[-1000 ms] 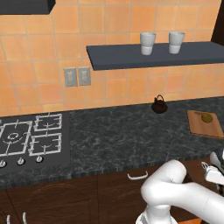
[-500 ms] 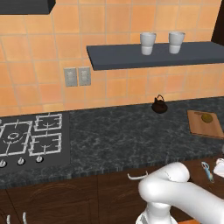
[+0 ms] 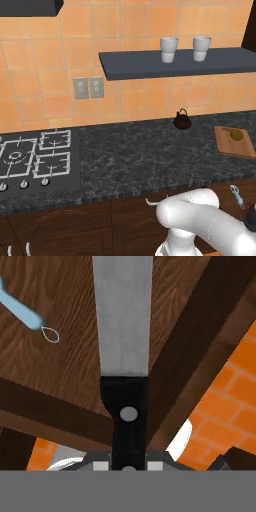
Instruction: Place the appropriate cutting tool for cutting the avocado skin on the cutting board.
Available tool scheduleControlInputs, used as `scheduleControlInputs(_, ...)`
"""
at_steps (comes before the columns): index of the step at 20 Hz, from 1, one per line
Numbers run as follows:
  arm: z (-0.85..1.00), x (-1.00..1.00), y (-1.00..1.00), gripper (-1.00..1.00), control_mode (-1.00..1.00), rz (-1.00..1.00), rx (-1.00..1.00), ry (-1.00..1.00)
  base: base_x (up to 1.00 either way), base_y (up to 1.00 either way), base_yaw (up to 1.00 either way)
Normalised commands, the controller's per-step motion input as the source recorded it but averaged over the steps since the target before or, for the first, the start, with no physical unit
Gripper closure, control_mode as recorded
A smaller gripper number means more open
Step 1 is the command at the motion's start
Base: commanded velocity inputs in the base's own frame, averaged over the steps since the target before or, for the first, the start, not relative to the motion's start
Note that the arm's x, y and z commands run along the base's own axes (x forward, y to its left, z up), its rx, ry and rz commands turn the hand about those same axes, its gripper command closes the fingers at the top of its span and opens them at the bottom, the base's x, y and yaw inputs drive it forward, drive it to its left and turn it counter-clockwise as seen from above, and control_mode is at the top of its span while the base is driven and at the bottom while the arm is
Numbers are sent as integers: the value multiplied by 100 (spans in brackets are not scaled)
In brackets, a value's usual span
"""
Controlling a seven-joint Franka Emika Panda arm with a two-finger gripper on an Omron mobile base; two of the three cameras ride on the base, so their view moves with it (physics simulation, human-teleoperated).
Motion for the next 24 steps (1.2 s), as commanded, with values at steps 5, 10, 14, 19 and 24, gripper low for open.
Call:
scheduleControlInputs(5,86,20,-19,100,-100,-10,-11,-8,0,0,0)
scheduleControlInputs(10,41,66,-27,100,-100,0,-6,-4,0,0,0)
scheduleControlInputs(14,10,99,-27,100,-100,0,0,0,0,0,0)
scheduleControlInputs(19,0,98,-25,100,-100,3,0,0,0,0,0)
scheduleControlInputs(24,0,100,-34,100,-100,9,0,0,0,0,0)
